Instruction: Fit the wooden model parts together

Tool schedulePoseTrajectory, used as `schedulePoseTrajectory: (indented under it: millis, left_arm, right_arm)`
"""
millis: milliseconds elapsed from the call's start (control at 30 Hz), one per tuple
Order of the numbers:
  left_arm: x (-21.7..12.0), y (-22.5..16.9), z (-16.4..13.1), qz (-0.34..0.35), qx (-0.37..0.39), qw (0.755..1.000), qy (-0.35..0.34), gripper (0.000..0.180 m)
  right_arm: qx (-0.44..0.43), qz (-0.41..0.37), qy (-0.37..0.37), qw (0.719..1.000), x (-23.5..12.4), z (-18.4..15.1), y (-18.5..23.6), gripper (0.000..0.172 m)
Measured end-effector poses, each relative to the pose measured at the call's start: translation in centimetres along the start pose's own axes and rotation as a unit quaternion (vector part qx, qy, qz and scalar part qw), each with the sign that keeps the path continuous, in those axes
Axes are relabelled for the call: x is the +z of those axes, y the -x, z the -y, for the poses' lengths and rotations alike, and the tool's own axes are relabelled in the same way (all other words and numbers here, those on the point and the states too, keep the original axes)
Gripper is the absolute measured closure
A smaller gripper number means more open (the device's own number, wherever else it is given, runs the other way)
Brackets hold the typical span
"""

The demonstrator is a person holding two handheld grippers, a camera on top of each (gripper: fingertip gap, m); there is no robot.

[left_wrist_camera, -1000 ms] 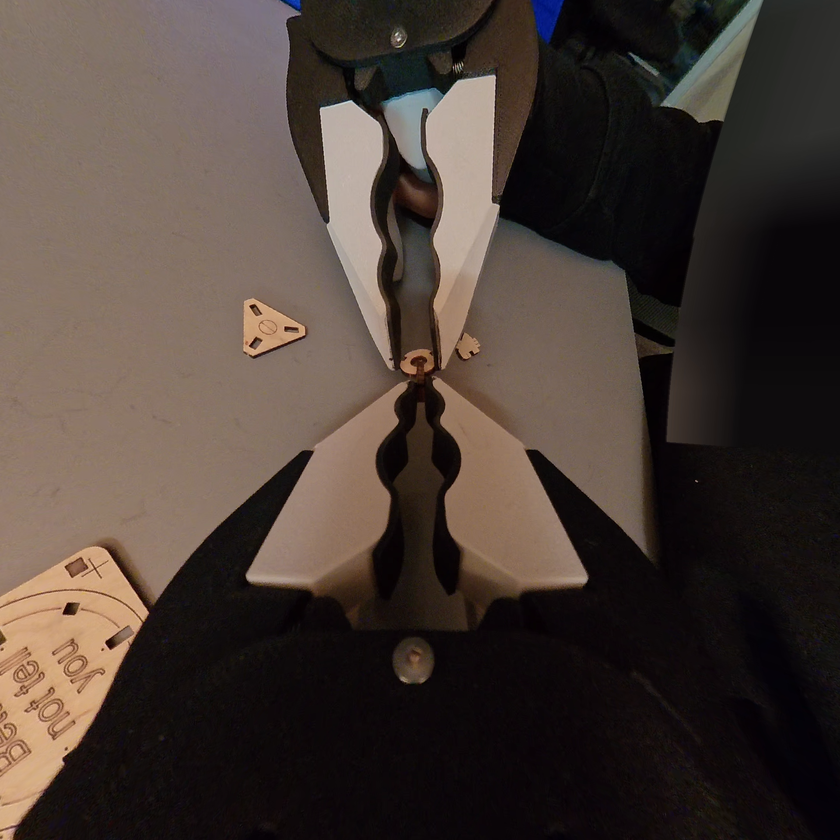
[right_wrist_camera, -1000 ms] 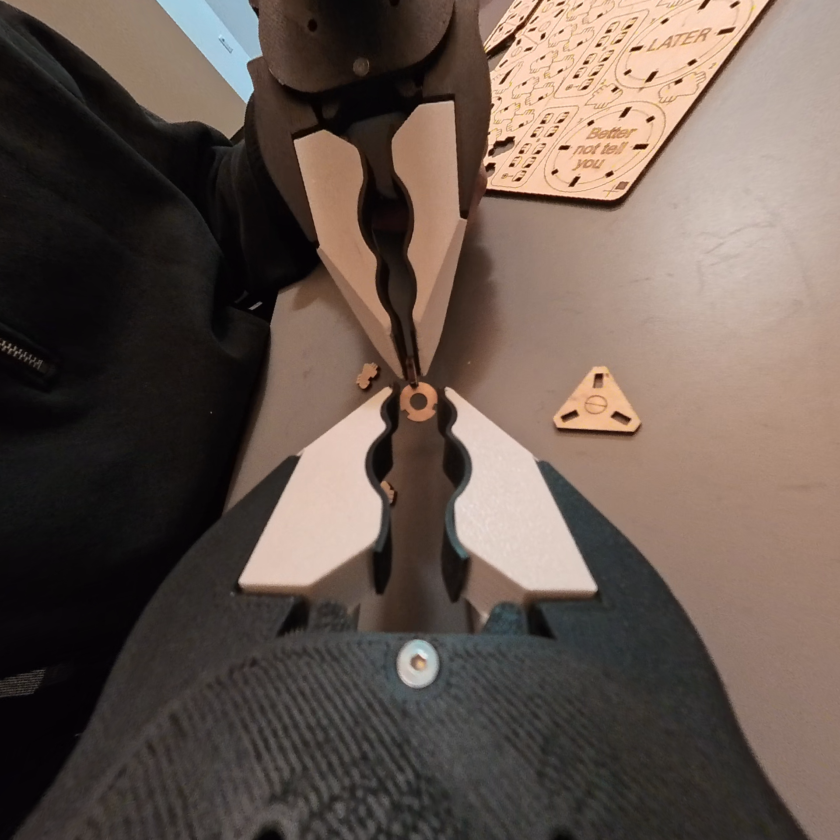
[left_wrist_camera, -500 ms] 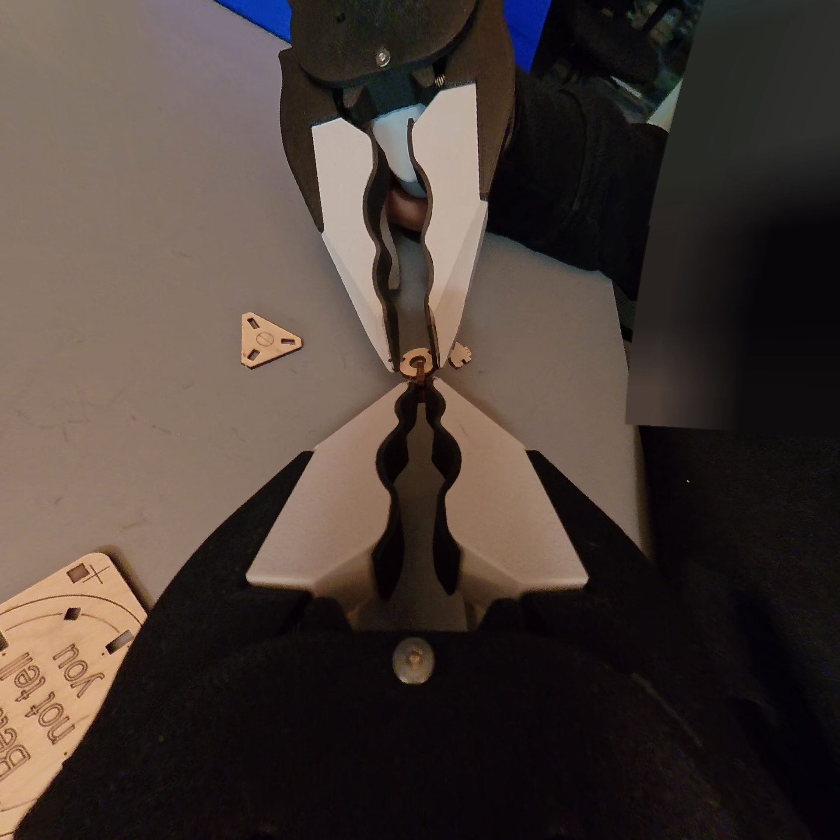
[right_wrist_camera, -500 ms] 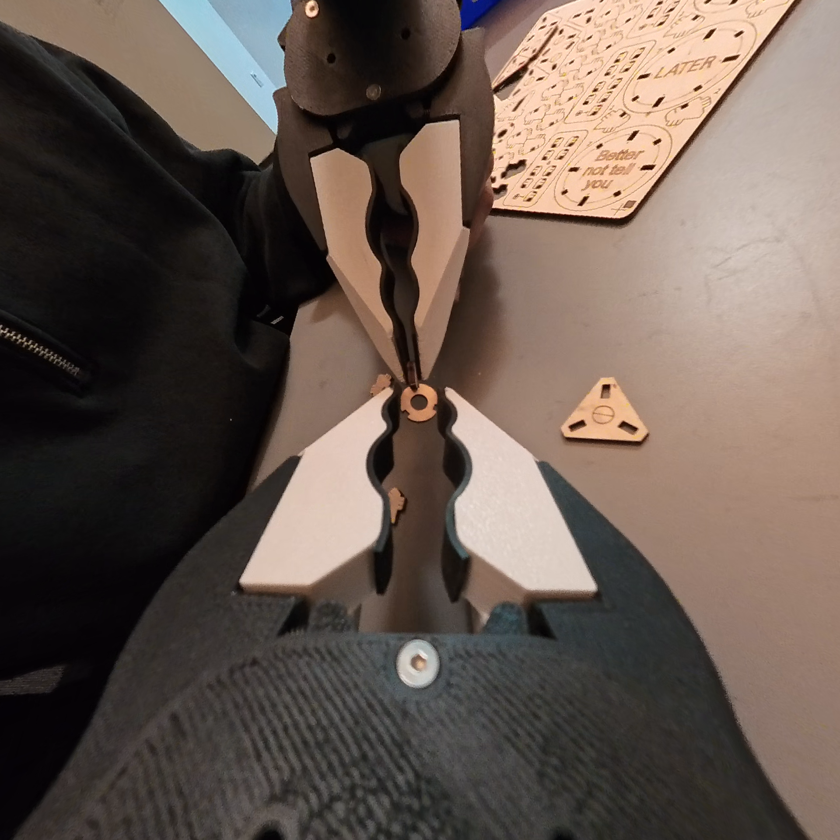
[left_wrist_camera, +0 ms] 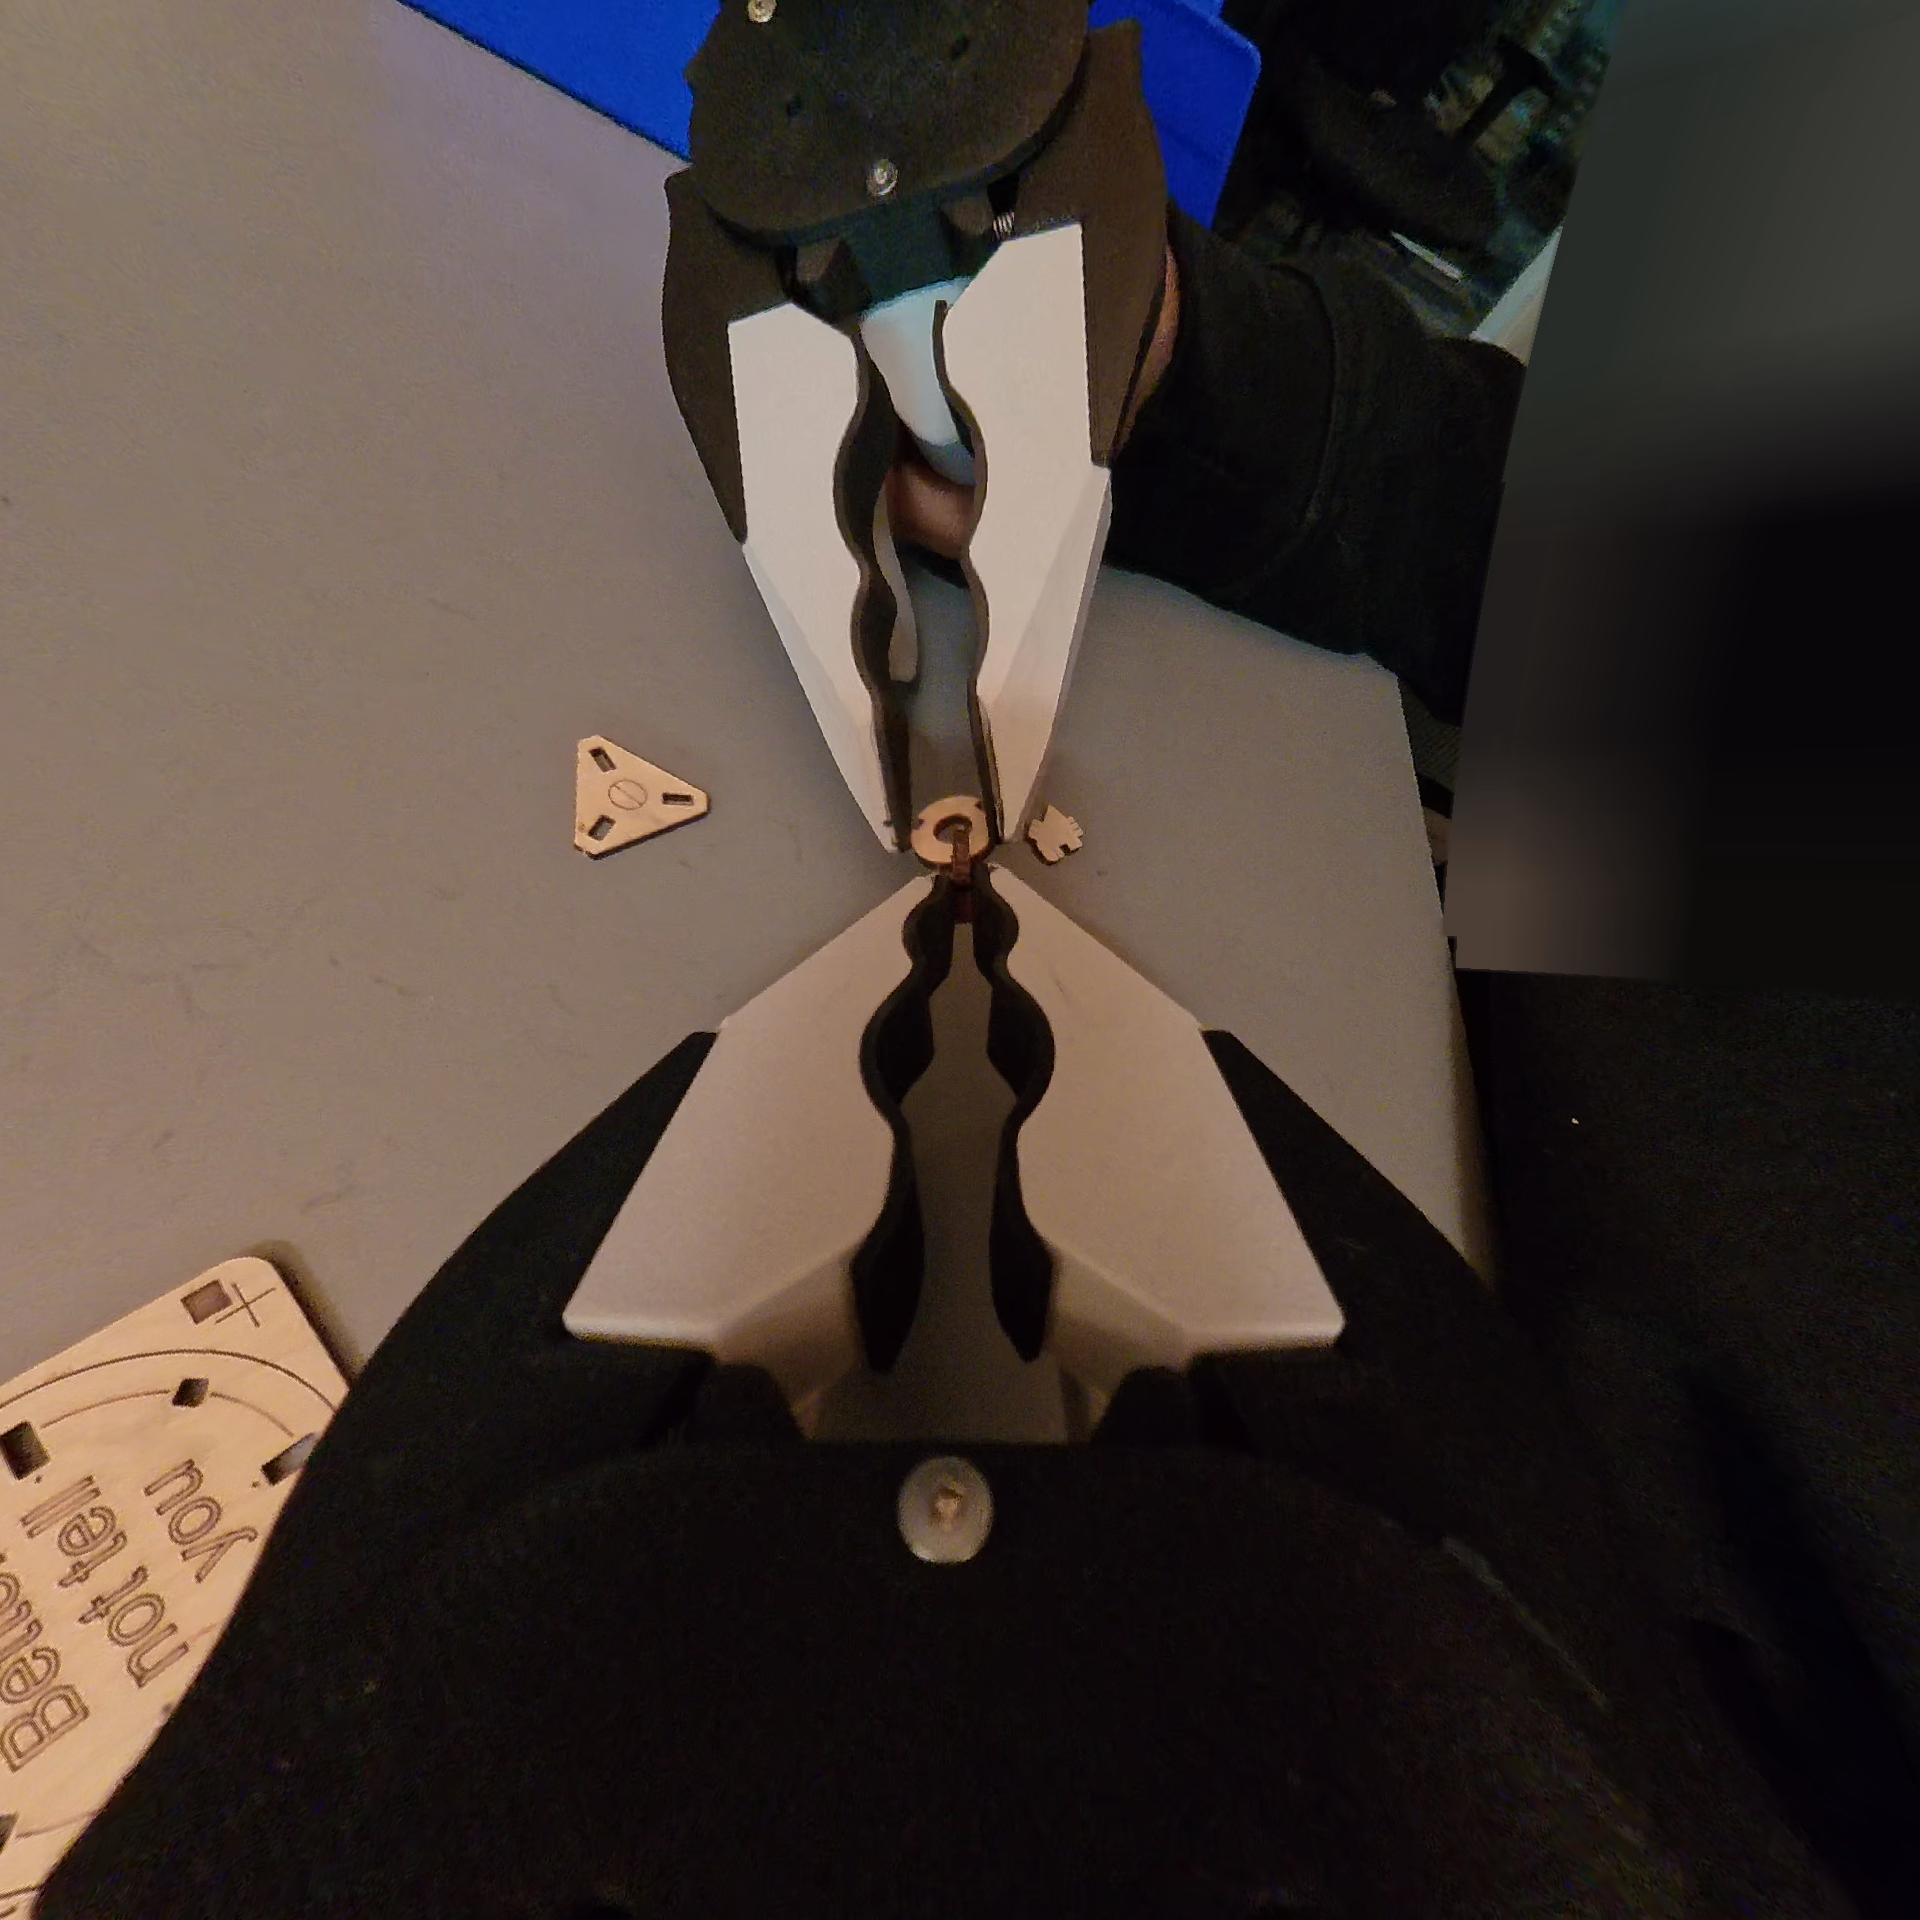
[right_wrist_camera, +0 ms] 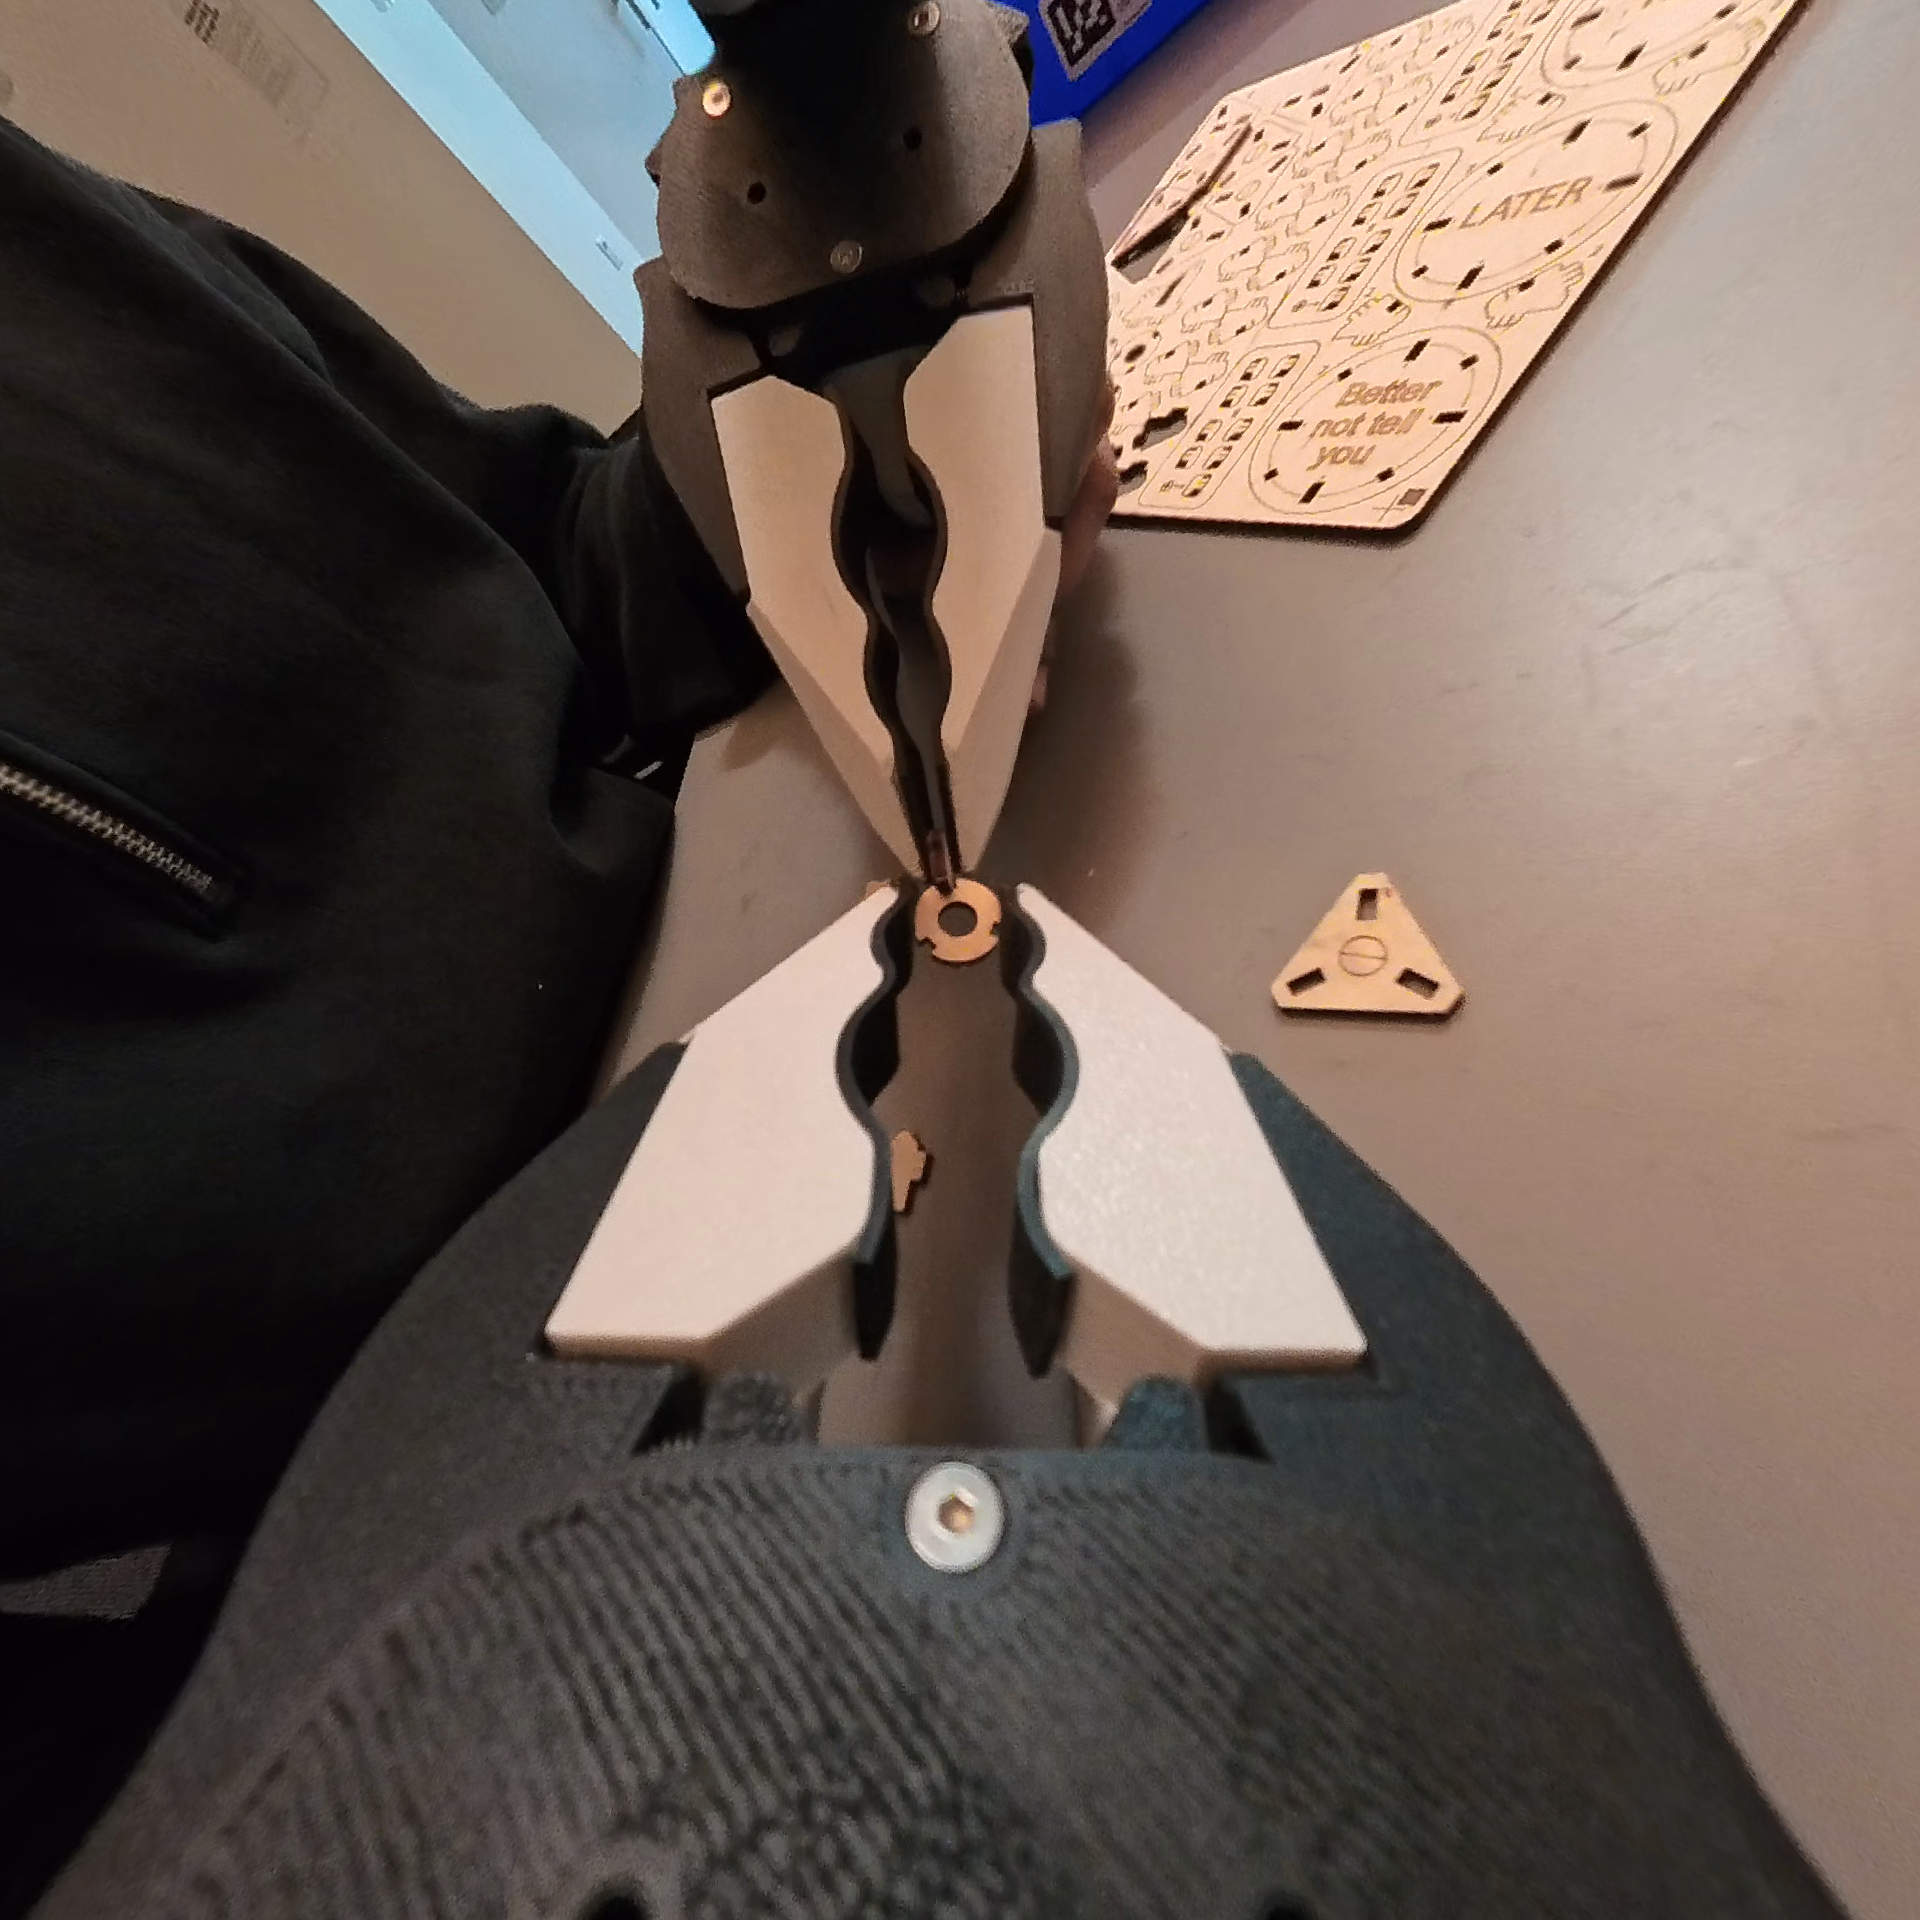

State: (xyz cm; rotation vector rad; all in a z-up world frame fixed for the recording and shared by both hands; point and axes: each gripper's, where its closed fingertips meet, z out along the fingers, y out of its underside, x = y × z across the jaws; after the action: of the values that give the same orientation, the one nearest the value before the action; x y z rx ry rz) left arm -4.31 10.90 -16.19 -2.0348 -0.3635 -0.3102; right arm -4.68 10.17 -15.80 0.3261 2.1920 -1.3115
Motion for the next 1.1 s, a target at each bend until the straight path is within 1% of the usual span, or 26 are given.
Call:
schedulePoseTrajectory:
  millis: [33,100,133,267,333,367,433,500,533,567,633,733,800,933,1033,1100]
  left_arm:
    - [0.0,0.0,0.0,-0.001,0.001,1.0,-0.002,0.178]
    - [-0.1,0.0,0.1,-0.001,0.001,1.0,-0.003,0.178]
    - [-0.1,0.0,0.1,-0.001,0.0,1.0,-0.005,0.178]
    - [-0.6,0.5,0.5,0.011,0.001,1.0,-0.021,0.178]
    - [-1.0,0.9,0.9,0.017,-0.003,0.999,-0.036,0.178]
    - [-1.2,1.0,1.2,0.017,-0.008,0.999,-0.045,0.178]
    - [-1.7,1.1,1.9,0.011,-0.022,0.997,-0.07,0.178]
    - [-2.3,1.2,2.7,-0.002,-0.047,0.994,-0.101,0.178]
    - [-2.7,1.3,3.0,-0.01,-0.062,0.991,-0.114,0.178]
    - [-3.0,1.3,3.3,-0.022,-0.078,0.988,-0.128,0.178]
    - [-3.7,1.0,3.9,-0.062,-0.117,0.979,-0.157,0.178]
    - [-4.3,0.4,4.6,-0.121,-0.165,0.962,-0.181,0.178]
    - [-4.4,0.2,4.7,-0.136,-0.181,0.956,-0.187,0.178]
    - [-3.9,0.1,4.2,-0.152,-0.206,0.951,-0.171,0.178]
    - [-3.8,-0.3,4.3,-0.177,-0.222,0.943,-0.173,0.178]
    - [-3.6,-0.3,4.1,-0.18,-0.226,0.942,-0.168,0.178]
  right_arm:
    - [-0.003,-0.002,-0.007,1.0,-0.1,0.2,0.0,0.157]
    - [-0.012,-0.001,-0.032,0.999,-0.5,0.9,0.1,0.142]
    - [-0.017,-0.001,-0.043,0.999,-0.8,1.3,0.2,0.138]
    - [-0.05,-0.021,-0.079,0.995,-1.9,2.4,-0.1,0.13]
    - [-0.097,-0.044,-0.106,0.989,-2.5,3.3,0.0,0.125]
    - [-0.134,-0.066,-0.116,0.982,-2.7,3.7,0.0,0.122]
    - [-0.226,-0.125,-0.119,0.959,-3.0,4.3,-0.1,0.119]
    - [-0.29,-0.175,-0.107,0.935,-2.9,4.4,-0.1,0.122]
    - [-0.31,-0.189,-0.093,0.927,-2.7,4.2,-0.1,0.128]
    - [-0.321,-0.197,-0.078,0.923,-2.5,3.9,-0.1,0.133]
    - [-0.324,-0.201,-0.058,0.923,-2.1,3.5,-0.3,0.138]
    - [-0.33,-0.196,-0.074,0.92,-1.8,3.8,0.1,0.144]
    - [-0.344,-0.2,-0.091,0.913,-1.9,4.4,0.5,0.148]
    - [-0.386,-0.22,-0.122,0.888,-2.6,5.5,1.3,0.152]
    - [-0.392,-0.214,-0.103,0.889,-2.0,5.0,1.4,0.154]
    - [-0.397,-0.216,-0.093,0.887,-1.6,4.7,1.3,0.158]
